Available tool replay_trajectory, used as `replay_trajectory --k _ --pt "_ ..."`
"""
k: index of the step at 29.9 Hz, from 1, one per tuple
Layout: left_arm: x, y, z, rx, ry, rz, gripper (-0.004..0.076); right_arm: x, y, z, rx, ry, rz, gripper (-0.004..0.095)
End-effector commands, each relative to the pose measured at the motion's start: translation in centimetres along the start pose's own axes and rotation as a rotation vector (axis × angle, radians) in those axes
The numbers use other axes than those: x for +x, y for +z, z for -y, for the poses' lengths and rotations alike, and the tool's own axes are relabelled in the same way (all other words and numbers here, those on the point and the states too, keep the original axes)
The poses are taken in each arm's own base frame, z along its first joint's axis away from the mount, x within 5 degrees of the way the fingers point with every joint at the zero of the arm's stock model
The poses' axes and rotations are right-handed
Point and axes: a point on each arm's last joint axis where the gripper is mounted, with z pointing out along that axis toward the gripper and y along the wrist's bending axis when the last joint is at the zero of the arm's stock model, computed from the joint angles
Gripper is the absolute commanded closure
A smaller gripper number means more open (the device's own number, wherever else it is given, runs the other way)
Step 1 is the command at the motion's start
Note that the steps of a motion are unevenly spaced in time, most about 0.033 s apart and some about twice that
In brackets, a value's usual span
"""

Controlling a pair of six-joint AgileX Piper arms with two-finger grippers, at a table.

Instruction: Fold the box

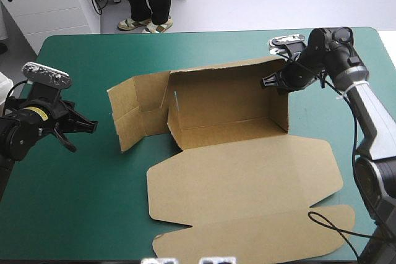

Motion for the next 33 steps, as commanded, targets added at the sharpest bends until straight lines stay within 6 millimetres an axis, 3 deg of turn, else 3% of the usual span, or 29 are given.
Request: replay_trajectory --k 1,10,13,15,19,21,33 --pt "-1.0 -0.9 -0.3 -0.022 -0.011 0.093 0.0712 -1.7 -1.9 0.0 0.008 0.011 0.088 0.0922" --pt "-1.2 -1.0 -0.3 -0.020 -0.023 0.108 0.0712 -2.5 3.5 1.2 0.023 0.029 -0.018 0.0915" --pt "-1.1 -1.0 -0.3 -0.020 -0.023 0.106 0.0712 -2.7 3.9 1.3 0.025 0.030 -0.009 0.0804" --pt "-1.2 -1.0 -0.3 -0.014 -0.028 0.108 0.0712 -2.9 3.9 1.3 0.028 0.025 0.013 0.0646" --pt "-1.2 -1.0 -0.1 0.002 -0.042 0.112 0.0712 -3.1 3.4 1.3 0.032 0.024 0.041 0.0321" --pt "-1.2 -1.0 -0.1 0.002 -0.042 0.112 0.0712 -3.0 2.8 1.2 0.033 0.022 0.051 0.0224" --pt "-1.2 -1.0 -0.1 0.003 -0.043 0.113 0.0713 -1.7 -4.4 -0.1 0.045 -0.033 0.148 0.0235"
